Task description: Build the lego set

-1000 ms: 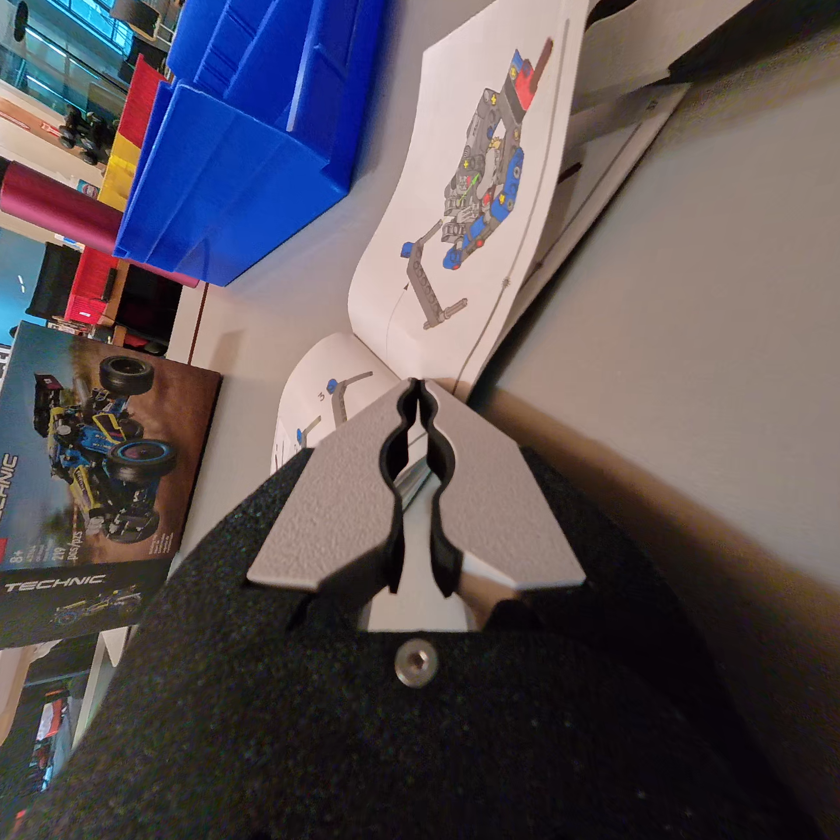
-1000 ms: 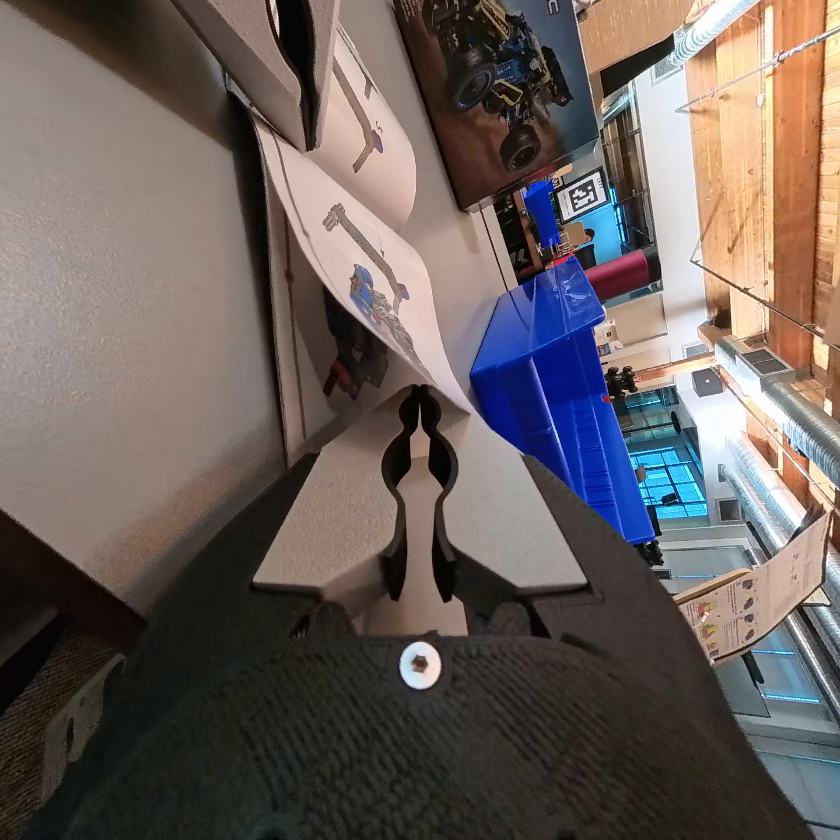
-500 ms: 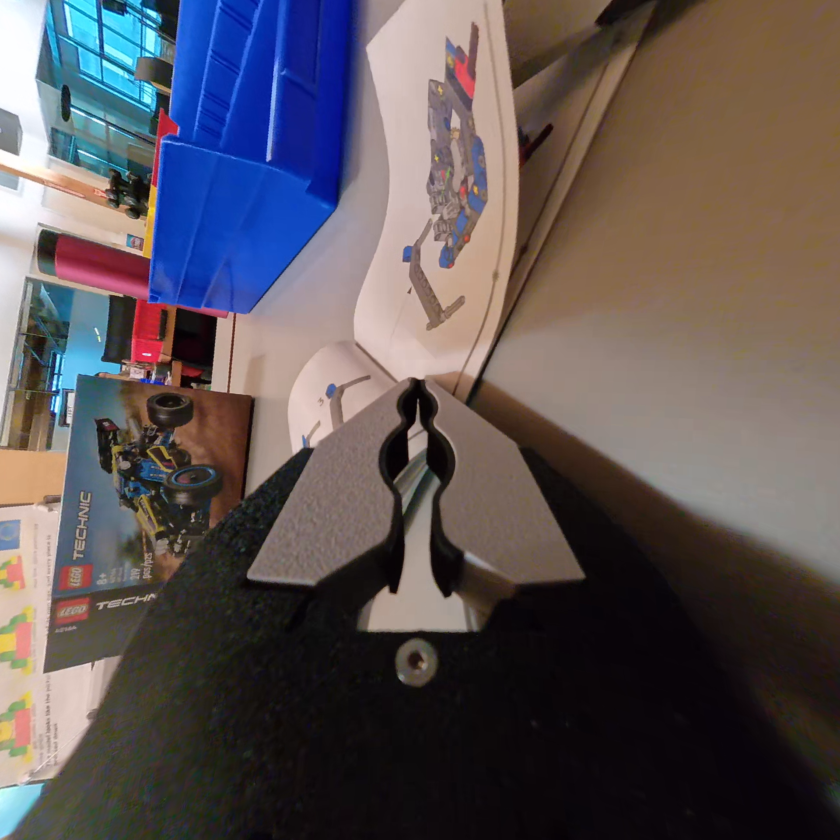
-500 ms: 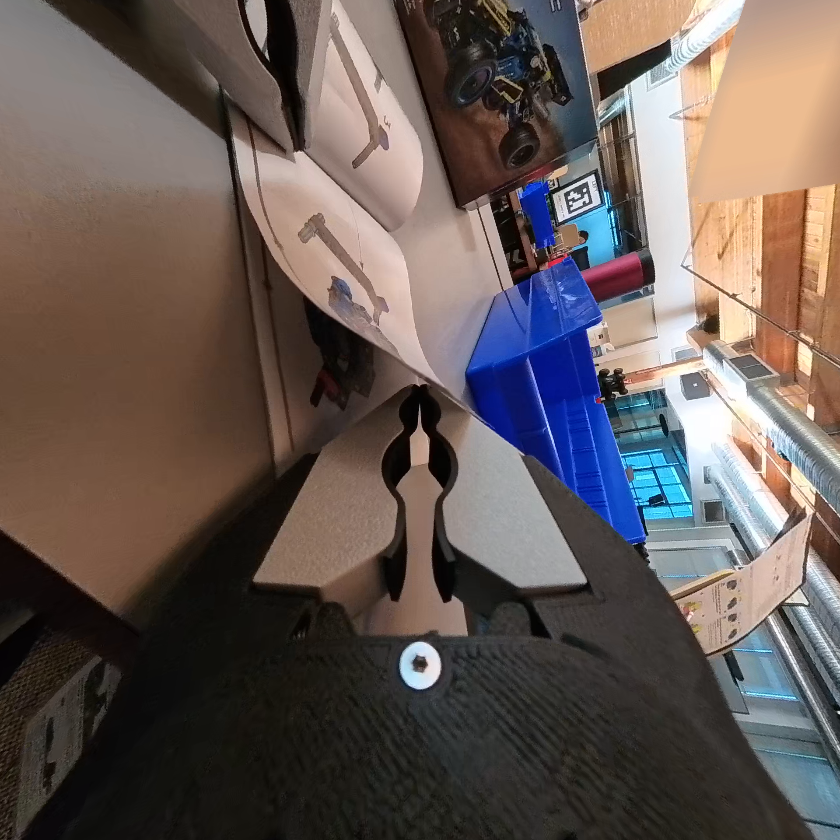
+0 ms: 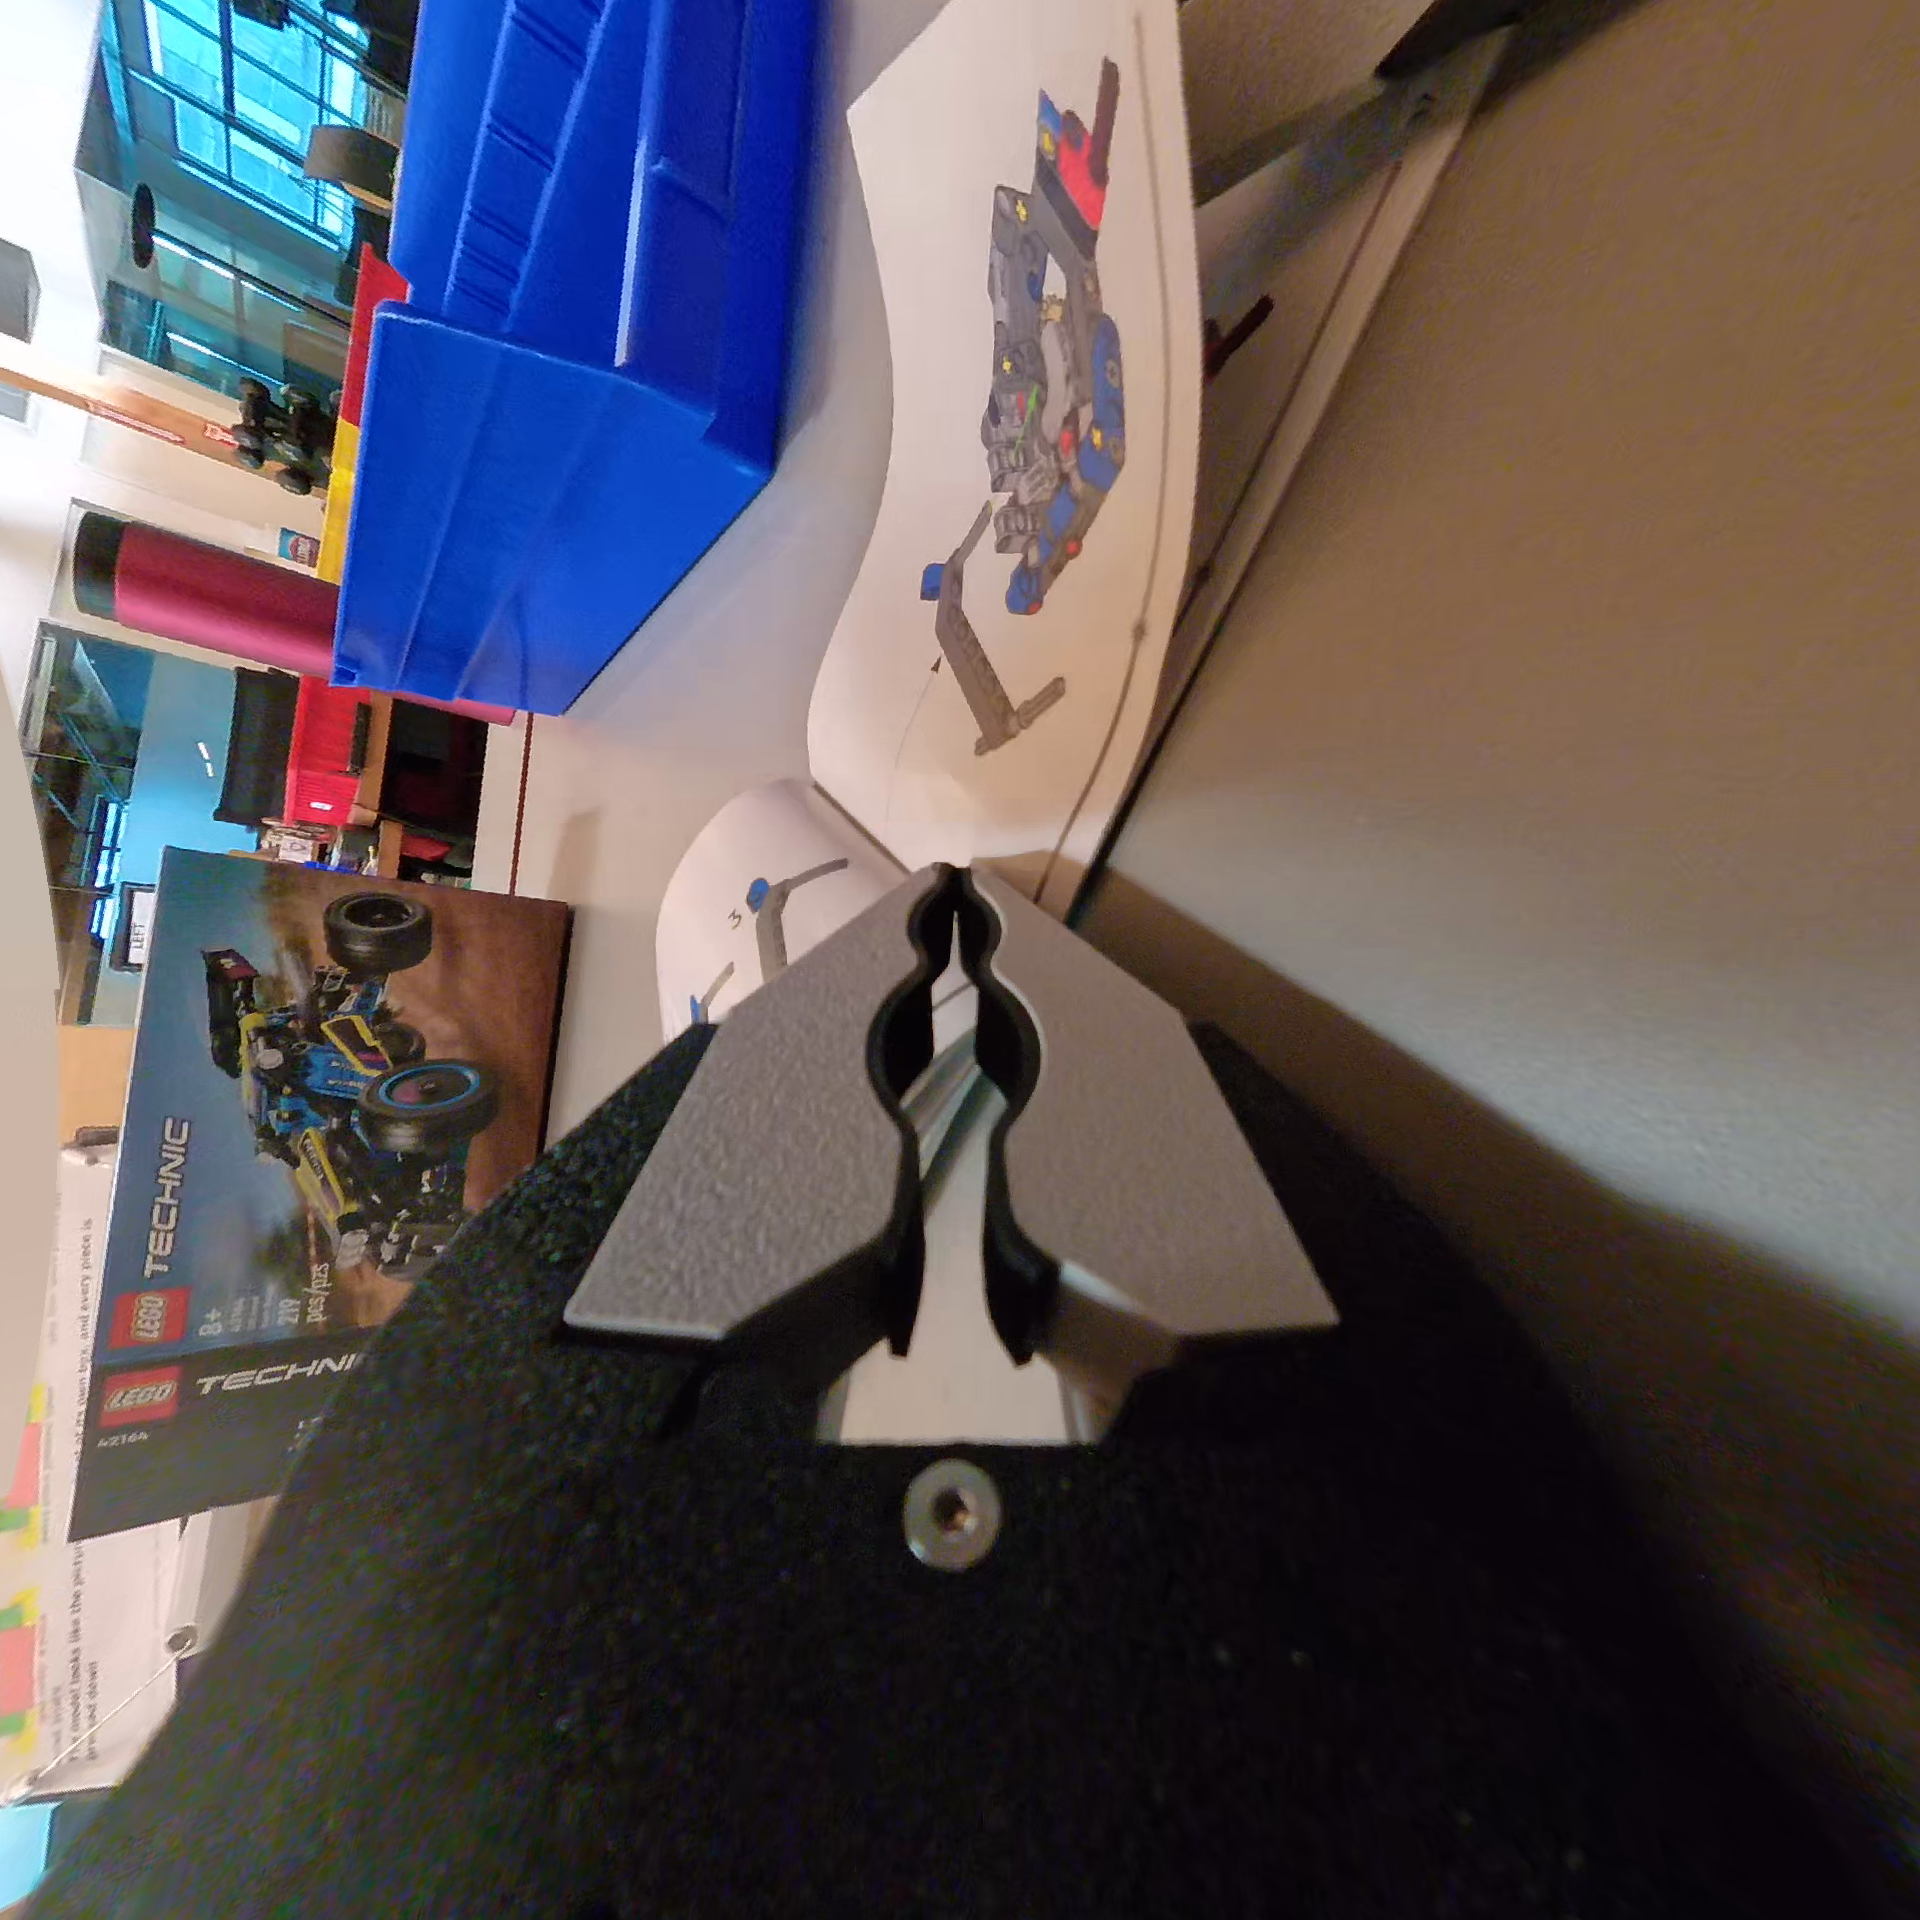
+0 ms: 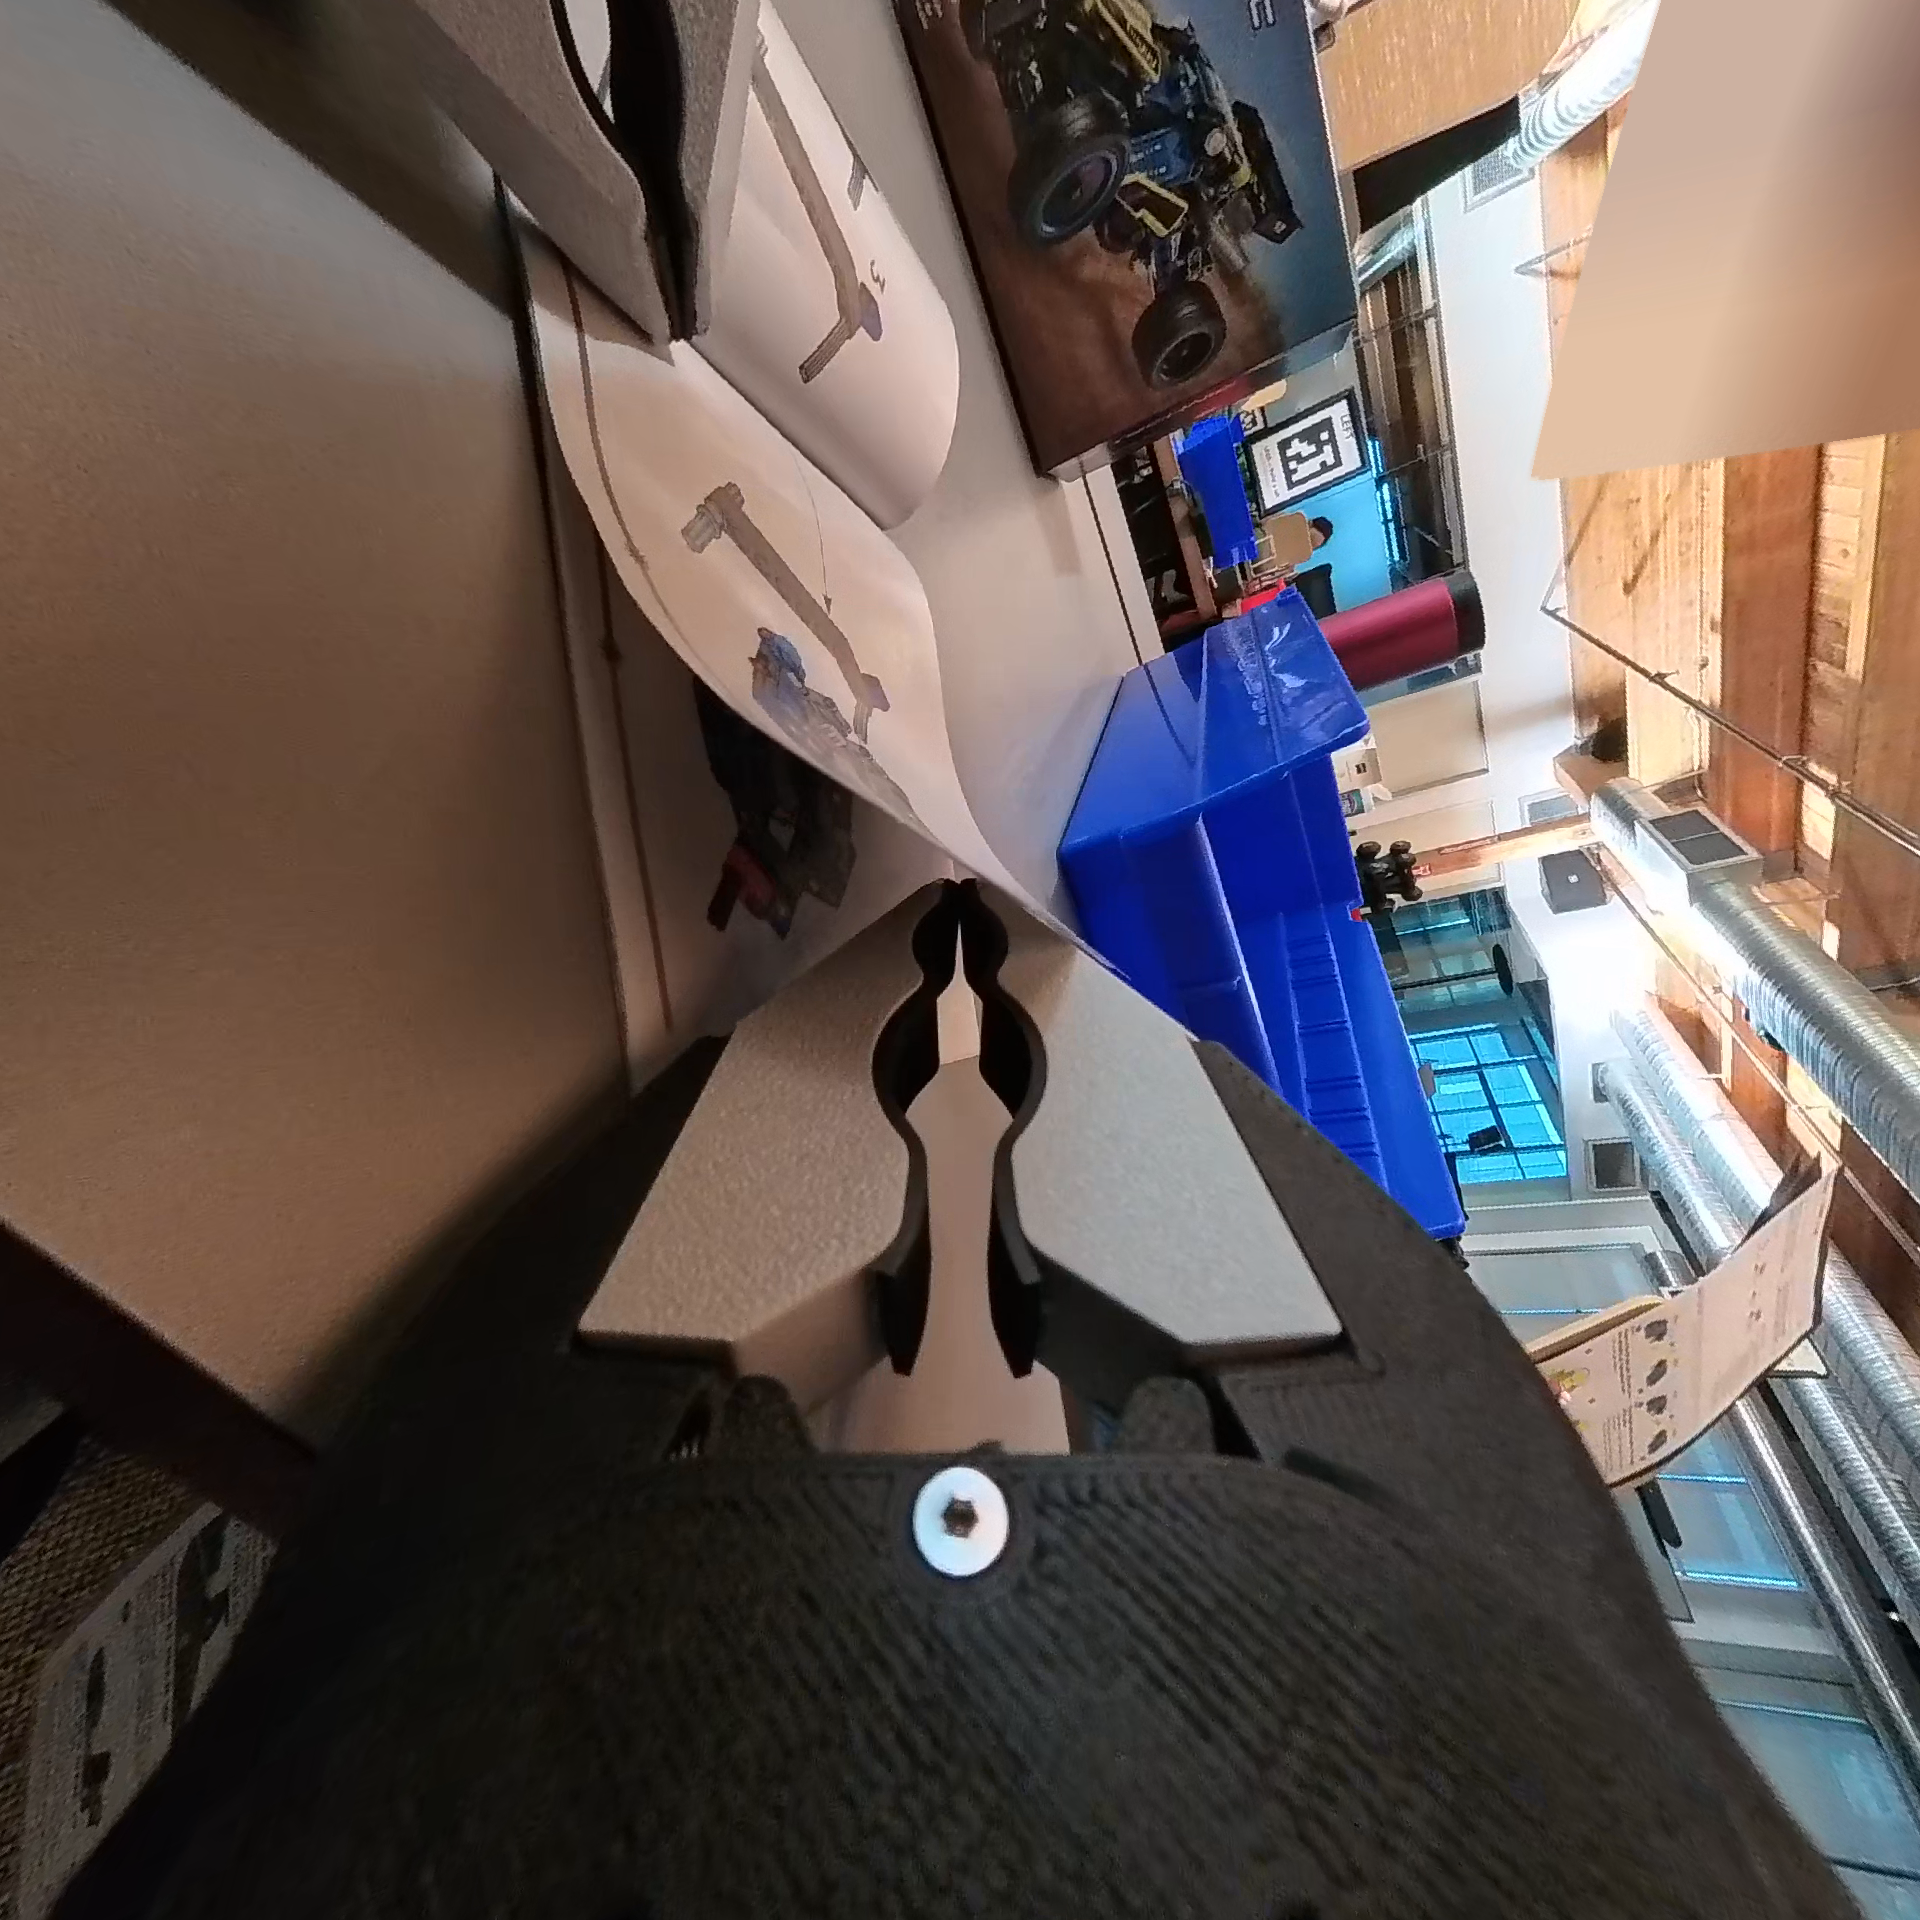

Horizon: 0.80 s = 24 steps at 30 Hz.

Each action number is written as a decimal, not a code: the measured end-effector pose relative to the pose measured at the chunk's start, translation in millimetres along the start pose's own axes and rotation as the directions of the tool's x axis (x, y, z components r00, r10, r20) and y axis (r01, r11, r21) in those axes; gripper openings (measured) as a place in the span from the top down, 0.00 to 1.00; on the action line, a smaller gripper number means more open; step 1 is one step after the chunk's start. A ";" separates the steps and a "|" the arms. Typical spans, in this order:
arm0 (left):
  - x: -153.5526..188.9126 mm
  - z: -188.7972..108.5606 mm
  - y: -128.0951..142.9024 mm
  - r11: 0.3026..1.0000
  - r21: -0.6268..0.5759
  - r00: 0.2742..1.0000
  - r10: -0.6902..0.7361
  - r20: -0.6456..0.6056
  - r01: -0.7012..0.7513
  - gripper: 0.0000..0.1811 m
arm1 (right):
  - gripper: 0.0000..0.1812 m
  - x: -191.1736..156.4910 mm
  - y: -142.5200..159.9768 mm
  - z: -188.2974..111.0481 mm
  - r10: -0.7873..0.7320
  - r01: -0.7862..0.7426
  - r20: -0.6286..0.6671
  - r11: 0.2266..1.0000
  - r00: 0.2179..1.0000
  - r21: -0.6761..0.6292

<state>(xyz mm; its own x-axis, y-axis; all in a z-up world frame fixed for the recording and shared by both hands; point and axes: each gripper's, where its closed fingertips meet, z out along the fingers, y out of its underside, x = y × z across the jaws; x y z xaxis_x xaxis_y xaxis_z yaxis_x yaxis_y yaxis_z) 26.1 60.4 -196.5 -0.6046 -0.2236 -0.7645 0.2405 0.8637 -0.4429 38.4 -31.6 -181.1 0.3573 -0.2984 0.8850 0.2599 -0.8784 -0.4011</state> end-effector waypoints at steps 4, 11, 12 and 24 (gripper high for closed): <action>0.0 0.0 0.0 1.000 0.000 1.000 0.002 0.001 -0.002 1.00 | 1.00 0.1 -0.1 -0.1 -0.001 0.001 -0.002 1.000 1.000 0.000; -0.2 0.3 0.0 1.000 0.000 1.000 0.002 0.002 -0.002 1.00 | 1.00 0.3 -0.2 -0.1 -0.002 0.002 -0.006 1.000 1.000 0.001; -0.2 0.3 0.0 1.000 0.000 1.000 0.002 0.002 -0.002 1.00 | 1.00 0.3 -0.2 -0.1 -0.002 0.002 -0.006 1.000 1.000 0.000; -0.9 1.4 -1.8 1.000 0.004 1.000 -0.007 0.007 0.007 1.00 | 1.00 -2.5 -1.9 2.2 -0.009 0.009 0.025 1.000 1.000 0.002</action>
<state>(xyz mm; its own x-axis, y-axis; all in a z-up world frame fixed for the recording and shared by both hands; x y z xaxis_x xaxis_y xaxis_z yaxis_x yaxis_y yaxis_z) 27.2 58.4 -195.7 -0.6009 -0.2331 -0.7646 0.2395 0.8601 -0.4504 39.0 -28.4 -183.1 0.3775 -0.2807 0.8824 0.2649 -0.8804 -0.3934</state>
